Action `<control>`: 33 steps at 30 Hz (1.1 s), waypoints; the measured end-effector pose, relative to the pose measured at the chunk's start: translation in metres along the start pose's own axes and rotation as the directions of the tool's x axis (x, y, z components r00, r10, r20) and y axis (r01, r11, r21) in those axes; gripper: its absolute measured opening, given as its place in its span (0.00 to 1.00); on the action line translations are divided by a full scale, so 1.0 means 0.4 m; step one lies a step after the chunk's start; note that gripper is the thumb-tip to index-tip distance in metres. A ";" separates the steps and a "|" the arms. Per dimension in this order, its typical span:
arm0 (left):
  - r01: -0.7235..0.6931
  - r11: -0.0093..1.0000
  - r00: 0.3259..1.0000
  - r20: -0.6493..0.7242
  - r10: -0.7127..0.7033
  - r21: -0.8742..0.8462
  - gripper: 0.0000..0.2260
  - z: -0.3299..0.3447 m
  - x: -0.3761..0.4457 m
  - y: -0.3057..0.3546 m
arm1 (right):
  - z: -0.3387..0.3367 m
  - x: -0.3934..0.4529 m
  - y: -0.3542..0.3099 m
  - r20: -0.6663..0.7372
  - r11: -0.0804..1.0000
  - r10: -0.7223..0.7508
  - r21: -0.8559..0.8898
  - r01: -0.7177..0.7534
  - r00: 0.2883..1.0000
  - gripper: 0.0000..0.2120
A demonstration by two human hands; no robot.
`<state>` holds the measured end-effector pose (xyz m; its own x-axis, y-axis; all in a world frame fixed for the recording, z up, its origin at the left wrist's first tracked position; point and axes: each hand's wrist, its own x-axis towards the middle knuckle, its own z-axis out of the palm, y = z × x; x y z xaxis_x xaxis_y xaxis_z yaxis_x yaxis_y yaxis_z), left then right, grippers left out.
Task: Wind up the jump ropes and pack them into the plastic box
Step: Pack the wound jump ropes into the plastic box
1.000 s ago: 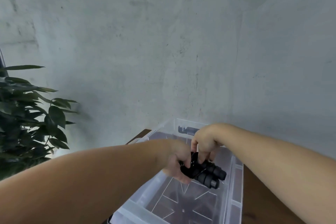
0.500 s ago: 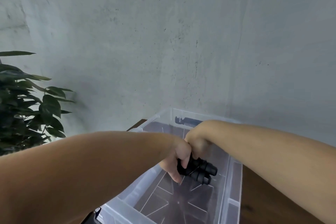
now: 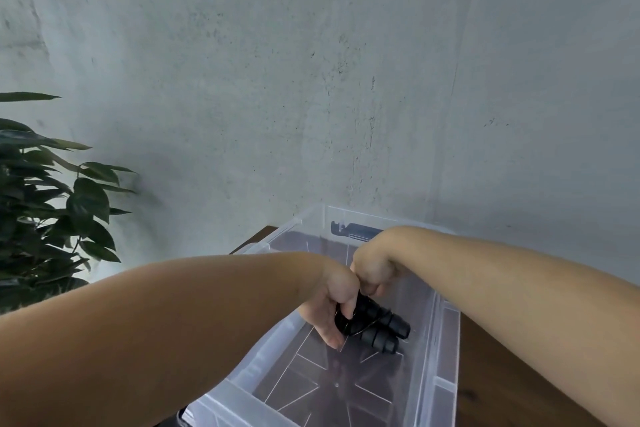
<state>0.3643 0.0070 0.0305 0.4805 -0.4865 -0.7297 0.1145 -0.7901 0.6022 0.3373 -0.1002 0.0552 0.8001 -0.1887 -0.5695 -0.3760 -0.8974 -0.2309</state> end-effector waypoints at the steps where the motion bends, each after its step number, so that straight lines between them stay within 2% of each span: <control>1: 0.000 1.000 1.000 -0.001 0.000 0.002 0.20 0.000 -0.005 0.003 | -0.001 -0.002 0.001 -0.007 1.000 0.004 0.019 -0.004 1.000 0.19; 6: -0.017 1.000 0.999 -0.042 0.018 0.009 0.21 -0.021 -0.033 0.024 | -0.014 -0.024 -0.015 -0.051 0.997 0.037 0.064 -0.033 0.998 0.17; 8: -0.065 0.998 0.995 -0.076 0.065 0.008 0.20 -0.028 -0.045 0.032 | -0.018 -0.037 -0.020 -0.077 0.992 0.049 0.123 -0.040 0.996 0.16; 10: -0.115 0.993 0.988 -0.100 0.114 -0.002 0.16 -0.031 -0.068 0.045 | -0.023 -0.051 -0.017 -0.118 0.986 0.010 0.168 0.009 0.993 0.16; 12: -0.178 0.983 0.973 -0.145 0.182 0.038 0.07 -0.036 -0.095 0.061 | -0.033 -0.073 -0.015 -0.183 0.969 -0.031 0.235 0.074 0.983 0.12; 14: -0.227 0.969 0.948 -0.206 0.244 0.102 0.09 -0.039 -0.130 0.075 | -0.044 -0.105 -0.016 -0.268 0.942 -0.039 0.312 0.125 0.963 0.08; 17: -0.319 0.930 0.894 -0.269 0.359 0.182 0.09 -0.032 -0.191 0.088 | -0.062 -0.171 -0.016 -0.386 0.896 -0.009 0.407 0.179 0.923 0.08; 21: -0.486 0.837 0.769 -0.331 0.546 0.251 0.10 -0.005 -0.275 0.103 | -0.056 -0.274 -0.010 -0.558 0.829 0.043 0.483 0.282 0.829 0.09; 29: -0.693 0.673 0.548 -0.417 0.725 0.259 0.05 0.148 -0.470 0.130 | 0.016 -0.535 0.041 -0.711 0.544 0.161 0.643 0.539 0.685 0.11; 33: -0.740 0.615 0.521 -0.347 0.780 0.272 0.05 0.275 -0.513 0.145 | 0.065 -0.653 0.095 -0.751 0.577 0.247 0.622 0.529 0.612 0.10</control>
<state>0.1767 0.0198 0.1795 0.6411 -0.7403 0.2022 -0.5214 -0.2269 0.8226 0.1016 -0.0747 0.1746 0.7478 -0.6370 0.1868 -0.0840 -0.3700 -0.9252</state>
